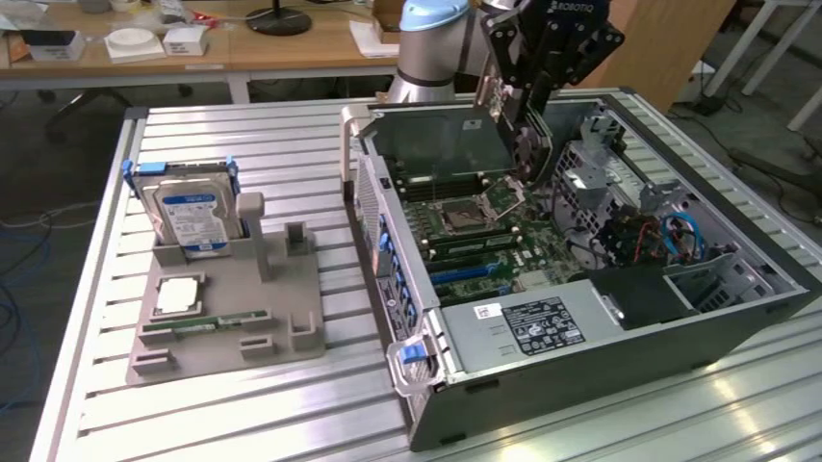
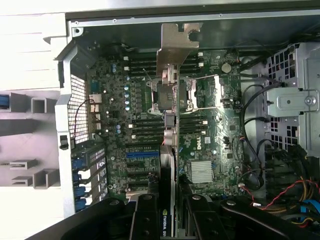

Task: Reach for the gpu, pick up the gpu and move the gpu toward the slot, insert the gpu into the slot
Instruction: 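Insert the gpu into the slot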

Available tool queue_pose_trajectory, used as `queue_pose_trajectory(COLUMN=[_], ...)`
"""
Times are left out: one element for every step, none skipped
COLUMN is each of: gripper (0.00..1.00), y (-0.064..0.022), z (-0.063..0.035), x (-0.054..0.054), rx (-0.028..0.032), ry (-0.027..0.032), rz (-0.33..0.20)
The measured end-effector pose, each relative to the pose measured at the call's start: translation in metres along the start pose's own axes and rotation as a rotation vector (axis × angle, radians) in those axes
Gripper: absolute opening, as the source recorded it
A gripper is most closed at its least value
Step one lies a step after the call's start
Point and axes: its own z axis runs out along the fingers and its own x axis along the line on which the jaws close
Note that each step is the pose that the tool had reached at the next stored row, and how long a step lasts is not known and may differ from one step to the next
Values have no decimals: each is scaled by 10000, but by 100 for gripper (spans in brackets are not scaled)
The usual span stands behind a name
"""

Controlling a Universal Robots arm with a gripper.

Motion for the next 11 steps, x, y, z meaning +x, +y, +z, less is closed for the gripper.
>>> queue_pose_trajectory(gripper=[26,26,26,26,26,26,26,26,26,26,26], y=[0,0,0,0,0,0,0,0,0,0,0], z=[0,1,1,1,1,2,3,3,4,5,6], x=[0,0,0,0,0,0,0,0,0,0,1], rx=[0,2,4,6,7,8,10,12,13,15,16], ry=[7,16,24,32,41,49,58,67,76,83,91], rz=[-148,-343,-519,-695,-875,-1056,-1234,-1415,-1605,-1777,-1937])
